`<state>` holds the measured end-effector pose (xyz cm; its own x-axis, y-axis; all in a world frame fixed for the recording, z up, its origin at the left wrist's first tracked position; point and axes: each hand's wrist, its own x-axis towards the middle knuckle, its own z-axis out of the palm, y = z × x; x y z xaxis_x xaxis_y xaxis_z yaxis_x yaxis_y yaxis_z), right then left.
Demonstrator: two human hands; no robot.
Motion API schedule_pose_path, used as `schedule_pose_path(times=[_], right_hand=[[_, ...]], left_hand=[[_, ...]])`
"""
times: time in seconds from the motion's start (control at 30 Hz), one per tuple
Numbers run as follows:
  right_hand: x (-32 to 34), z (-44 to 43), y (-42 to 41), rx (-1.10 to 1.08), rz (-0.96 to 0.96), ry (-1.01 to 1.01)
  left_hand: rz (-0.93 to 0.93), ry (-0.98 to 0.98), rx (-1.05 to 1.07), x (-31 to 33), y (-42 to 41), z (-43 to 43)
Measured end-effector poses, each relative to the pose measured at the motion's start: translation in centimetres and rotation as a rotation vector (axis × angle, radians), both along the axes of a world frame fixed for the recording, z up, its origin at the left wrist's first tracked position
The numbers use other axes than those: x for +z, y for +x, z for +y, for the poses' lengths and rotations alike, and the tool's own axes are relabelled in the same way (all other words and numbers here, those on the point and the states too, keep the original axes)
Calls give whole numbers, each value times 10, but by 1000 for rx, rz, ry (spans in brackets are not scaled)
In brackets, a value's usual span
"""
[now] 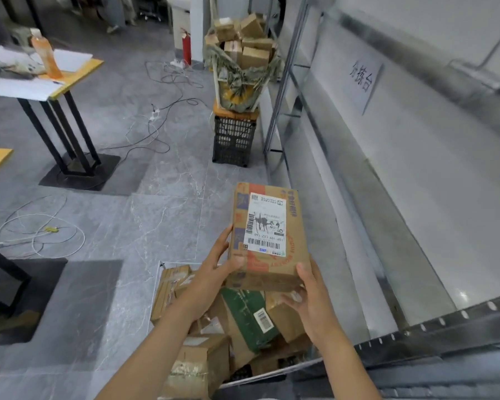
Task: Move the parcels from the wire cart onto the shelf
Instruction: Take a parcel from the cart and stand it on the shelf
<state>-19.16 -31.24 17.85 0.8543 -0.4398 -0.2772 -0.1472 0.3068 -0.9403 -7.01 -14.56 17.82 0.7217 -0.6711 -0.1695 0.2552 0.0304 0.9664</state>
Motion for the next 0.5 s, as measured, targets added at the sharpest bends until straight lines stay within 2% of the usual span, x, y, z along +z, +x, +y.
schedule_pose_path(times=[0.17,0.37,0.5], right_hand=[[21,5,-22,-104,-66,-84],[38,25,-56,-265,-47,-232],[44,60,-85,-389,-15,-258]], left_hand=[[-37,-64,-80,15,-7,-16],[-38,-135,-290,21,-15,-22],[-69,-131,-450,26,-24,-14]])
